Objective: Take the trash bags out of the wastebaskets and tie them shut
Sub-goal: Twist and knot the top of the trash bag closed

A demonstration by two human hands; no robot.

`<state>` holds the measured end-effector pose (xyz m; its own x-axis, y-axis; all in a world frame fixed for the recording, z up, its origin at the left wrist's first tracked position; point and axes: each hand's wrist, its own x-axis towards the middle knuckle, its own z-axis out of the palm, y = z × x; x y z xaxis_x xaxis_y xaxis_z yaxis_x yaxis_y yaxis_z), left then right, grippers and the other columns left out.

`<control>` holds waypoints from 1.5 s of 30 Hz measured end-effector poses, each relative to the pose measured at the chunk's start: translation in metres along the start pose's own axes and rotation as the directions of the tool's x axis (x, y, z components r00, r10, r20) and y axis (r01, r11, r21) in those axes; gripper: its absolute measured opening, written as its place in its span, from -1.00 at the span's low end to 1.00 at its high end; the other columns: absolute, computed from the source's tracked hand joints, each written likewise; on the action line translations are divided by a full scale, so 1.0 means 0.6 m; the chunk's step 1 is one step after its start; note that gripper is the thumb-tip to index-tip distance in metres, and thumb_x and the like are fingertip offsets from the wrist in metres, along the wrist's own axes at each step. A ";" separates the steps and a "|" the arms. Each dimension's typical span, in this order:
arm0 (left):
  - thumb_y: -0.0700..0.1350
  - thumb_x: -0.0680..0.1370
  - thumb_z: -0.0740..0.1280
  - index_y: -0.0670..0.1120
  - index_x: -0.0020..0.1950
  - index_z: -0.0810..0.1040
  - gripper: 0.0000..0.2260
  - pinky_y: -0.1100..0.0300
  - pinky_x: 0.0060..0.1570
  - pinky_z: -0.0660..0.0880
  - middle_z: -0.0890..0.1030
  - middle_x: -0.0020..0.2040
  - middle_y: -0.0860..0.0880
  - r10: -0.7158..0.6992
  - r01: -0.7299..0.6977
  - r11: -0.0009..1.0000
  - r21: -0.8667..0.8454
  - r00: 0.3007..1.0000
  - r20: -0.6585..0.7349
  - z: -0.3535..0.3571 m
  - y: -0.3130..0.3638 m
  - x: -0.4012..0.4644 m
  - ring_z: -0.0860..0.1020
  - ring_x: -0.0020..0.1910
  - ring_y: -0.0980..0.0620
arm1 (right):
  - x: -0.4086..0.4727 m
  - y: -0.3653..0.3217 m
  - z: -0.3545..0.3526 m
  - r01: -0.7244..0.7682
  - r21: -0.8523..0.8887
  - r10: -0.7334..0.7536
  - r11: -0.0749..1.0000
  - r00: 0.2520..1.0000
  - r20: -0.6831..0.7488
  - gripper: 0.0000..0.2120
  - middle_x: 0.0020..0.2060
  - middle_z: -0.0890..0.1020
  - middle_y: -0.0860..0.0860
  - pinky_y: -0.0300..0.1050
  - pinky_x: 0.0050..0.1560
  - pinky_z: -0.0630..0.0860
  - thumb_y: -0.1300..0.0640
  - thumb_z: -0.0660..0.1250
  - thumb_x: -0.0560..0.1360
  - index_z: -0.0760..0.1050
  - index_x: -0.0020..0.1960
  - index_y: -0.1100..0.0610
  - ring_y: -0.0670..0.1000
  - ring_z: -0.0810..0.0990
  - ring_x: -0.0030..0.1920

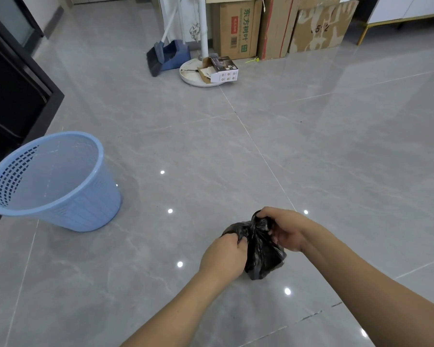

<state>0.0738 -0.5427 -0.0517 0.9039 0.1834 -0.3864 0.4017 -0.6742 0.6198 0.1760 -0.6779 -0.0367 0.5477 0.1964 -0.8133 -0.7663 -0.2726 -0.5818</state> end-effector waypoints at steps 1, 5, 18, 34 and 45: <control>0.04 0.65 0.10 -0.10 -0.24 0.45 -0.65 0.13 -0.32 0.42 0.50 -0.31 0.00 -0.042 0.044 0.997 -0.069 0.998 0.037 -0.001 0.001 0.004 0.51 -0.25 -0.04 | -0.001 0.004 -0.001 -0.001 0.052 -0.001 0.999 0.999 0.040 -0.85 -0.43 0.43 0.05 -0.18 -0.43 0.27 0.12 0.35 0.47 0.49 -0.21 0.18 -0.01 0.30 -0.47; 0.02 0.64 0.13 -0.09 -0.20 0.48 -0.69 0.15 -0.24 0.39 0.51 -0.31 -0.01 -0.108 0.147 0.939 -0.310 0.984 0.139 -0.003 0.000 0.017 0.47 -0.30 -0.01 | -0.008 0.012 0.005 0.022 0.202 -0.039 0.979 0.996 0.080 -0.84 -0.41 0.52 0.06 -0.15 -0.31 0.42 0.16 0.30 0.50 0.50 -0.21 0.22 0.02 0.41 -0.39; -0.04 0.66 0.20 0.01 -0.18 0.50 -0.77 0.32 -0.35 0.39 0.48 -0.37 0.05 -0.023 0.120 0.841 -0.528 0.982 0.188 -0.009 0.009 0.015 0.43 -0.40 0.12 | -0.009 0.028 0.011 0.097 0.469 -0.183 0.878 0.973 0.142 -0.63 -0.49 0.37 0.05 -0.09 -0.22 0.42 0.15 0.26 0.51 0.27 -0.45 0.13 0.05 0.39 -0.40; -0.22 0.60 0.20 -0.03 -0.02 0.47 -0.89 0.22 -0.40 0.31 0.48 -0.40 0.00 -0.104 0.106 0.762 -0.639 0.994 0.041 -0.024 0.008 0.022 0.37 -0.45 0.06 | 0.015 0.053 -0.029 0.353 0.134 -0.377 0.926 0.883 0.279 -0.60 -0.10 0.64 0.17 -0.02 -0.15 0.30 0.20 0.11 0.45 0.65 0.14 0.13 0.13 0.44 -0.12; -0.26 0.57 0.21 0.06 -0.14 0.65 -0.70 0.15 -0.15 0.56 0.62 -0.35 0.13 0.021 -0.061 0.818 -0.572 0.997 -0.076 -0.042 0.011 0.012 0.54 -0.34 0.17 | 0.032 0.075 -0.028 0.401 0.230 -0.452 0.887 0.856 0.250 -0.68 -0.31 0.50 0.02 -0.20 -0.26 0.25 0.14 0.39 0.45 0.63 0.20 0.12 -0.07 0.34 -0.33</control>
<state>0.0865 -0.5280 -0.0330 0.9206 0.2234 -0.3204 0.3578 -0.1533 0.9211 0.1577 -0.7024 -0.0782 0.7316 0.5267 -0.4328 -0.5369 0.0539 -0.8419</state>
